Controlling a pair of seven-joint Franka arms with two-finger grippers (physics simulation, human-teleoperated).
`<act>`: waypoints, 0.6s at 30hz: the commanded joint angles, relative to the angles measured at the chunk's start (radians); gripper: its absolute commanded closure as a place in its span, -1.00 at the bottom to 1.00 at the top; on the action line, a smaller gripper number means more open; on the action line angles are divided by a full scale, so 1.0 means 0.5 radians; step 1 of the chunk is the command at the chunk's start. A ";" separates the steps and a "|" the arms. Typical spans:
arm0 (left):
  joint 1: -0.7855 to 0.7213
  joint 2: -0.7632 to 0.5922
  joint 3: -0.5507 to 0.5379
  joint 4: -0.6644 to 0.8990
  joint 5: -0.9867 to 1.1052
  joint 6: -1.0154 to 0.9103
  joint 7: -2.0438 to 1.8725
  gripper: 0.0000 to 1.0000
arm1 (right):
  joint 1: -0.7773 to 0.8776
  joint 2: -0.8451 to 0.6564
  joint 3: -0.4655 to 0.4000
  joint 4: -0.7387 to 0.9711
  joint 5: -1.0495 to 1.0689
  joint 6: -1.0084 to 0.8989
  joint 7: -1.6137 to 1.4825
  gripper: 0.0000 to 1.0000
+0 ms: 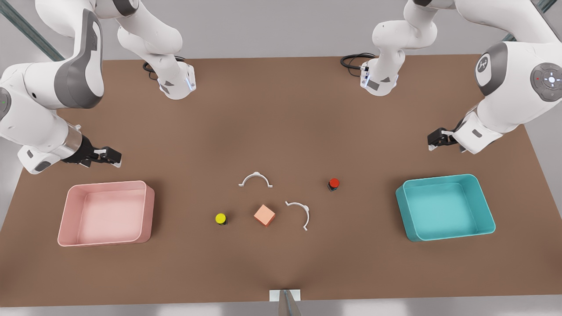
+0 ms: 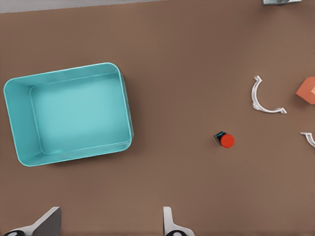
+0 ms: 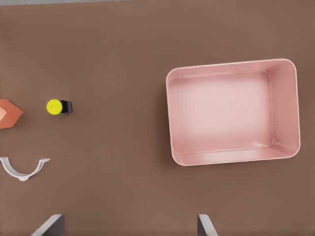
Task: Place the red button in the blue storage box with the left arm, and place the yellow button in the pink storage box with the right arm
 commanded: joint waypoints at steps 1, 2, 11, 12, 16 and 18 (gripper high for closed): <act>0.002 0.002 -0.001 0.001 0.005 0.000 -0.003 -1.00 | -0.003 -0.001 0.000 0.000 0.003 -0.002 0.017 -1.00; -0.001 0.005 -0.001 0.001 0.005 0.000 -0.006 -1.00 | -0.003 -0.001 0.000 0.000 0.003 -0.002 0.020 -1.00; -0.562 0.278 -0.001 -0.637 -0.013 1.018 -0.767 -1.00 | 0.424 0.502 0.003 0.025 -0.001 0.274 0.504 -1.00; -0.565 0.297 -0.001 -0.699 -0.013 1.134 -0.779 -1.00 | 0.433 0.579 0.003 0.031 -0.007 0.345 0.645 -1.00; -0.691 0.447 -0.001 -0.726 -0.013 1.346 -0.917 -1.00 | 0.614 0.956 -0.006 0.123 -0.037 0.734 0.823 -1.00; -0.725 0.511 -0.001 -0.729 -0.013 1.414 -0.978 -1.00 | 0.727 1.070 -0.019 0.147 -0.040 0.983 1.020 -1.00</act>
